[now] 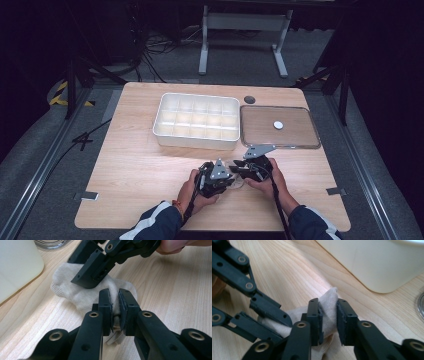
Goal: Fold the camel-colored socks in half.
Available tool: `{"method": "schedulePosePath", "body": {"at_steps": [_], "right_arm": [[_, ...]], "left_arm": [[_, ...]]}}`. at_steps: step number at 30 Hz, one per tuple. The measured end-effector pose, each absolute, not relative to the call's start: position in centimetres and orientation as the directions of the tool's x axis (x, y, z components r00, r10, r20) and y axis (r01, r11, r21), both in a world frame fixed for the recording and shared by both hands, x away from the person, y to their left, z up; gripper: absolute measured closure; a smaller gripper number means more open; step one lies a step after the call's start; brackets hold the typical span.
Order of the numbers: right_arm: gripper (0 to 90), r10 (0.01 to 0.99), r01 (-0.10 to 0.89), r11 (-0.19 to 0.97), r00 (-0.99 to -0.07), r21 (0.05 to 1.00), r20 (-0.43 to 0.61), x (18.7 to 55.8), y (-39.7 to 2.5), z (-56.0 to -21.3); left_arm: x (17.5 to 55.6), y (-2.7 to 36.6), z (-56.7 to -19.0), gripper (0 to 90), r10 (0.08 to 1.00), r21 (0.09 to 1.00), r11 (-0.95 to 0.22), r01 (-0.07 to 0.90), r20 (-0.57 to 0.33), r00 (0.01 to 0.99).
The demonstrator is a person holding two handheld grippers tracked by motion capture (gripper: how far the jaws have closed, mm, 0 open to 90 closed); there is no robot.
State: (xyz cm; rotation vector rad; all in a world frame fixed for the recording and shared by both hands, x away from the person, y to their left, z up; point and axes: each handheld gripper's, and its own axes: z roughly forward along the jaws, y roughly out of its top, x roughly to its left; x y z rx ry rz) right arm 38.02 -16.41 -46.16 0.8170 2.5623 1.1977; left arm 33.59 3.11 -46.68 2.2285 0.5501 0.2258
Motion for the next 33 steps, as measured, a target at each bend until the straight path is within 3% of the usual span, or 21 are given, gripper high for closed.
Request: {"method": "schedulePosePath", "body": {"at_steps": [5,8,13,20,28,33], "right_arm": [[78.2,0.549,0.395,0.524,-0.834,0.755,0.055,37.9,-16.9,-46.4],[78.3,0.549,0.396,0.523,-0.834,0.755,0.058,37.9,-17.0,-46.4],[78.8,0.543,0.379,0.528,-0.838,0.760,0.041,37.7,-17.0,-46.5],[78.8,0.530,0.357,0.542,-0.848,0.761,0.020,37.6,-17.0,-46.5],[78.3,0.530,0.355,0.539,-0.848,0.763,0.021,37.6,-17.1,-46.6],[69.0,0.557,0.365,0.538,-0.831,0.760,0.005,37.7,-17.6,-46.2]], "left_arm": [[33.2,4.1,-45.9,71.9,0.431,0.747,-0.590,0.305,-0.028,0.902],[33.6,5.6,-44.8,70.7,0.469,0.773,-0.543,0.329,-0.046,0.882],[34.6,6.5,-44.5,73.4,0.488,0.808,-0.466,0.361,-0.105,0.867],[33.9,4.0,-46.1,76.6,0.353,0.803,-0.544,0.245,-0.046,0.935],[33.8,3.4,-47.4,79.7,0.350,0.787,-0.556,0.266,-0.069,0.934],[33.6,3.2,-47.5,81.1,0.346,0.782,-0.573,0.246,-0.041,0.937]]}}
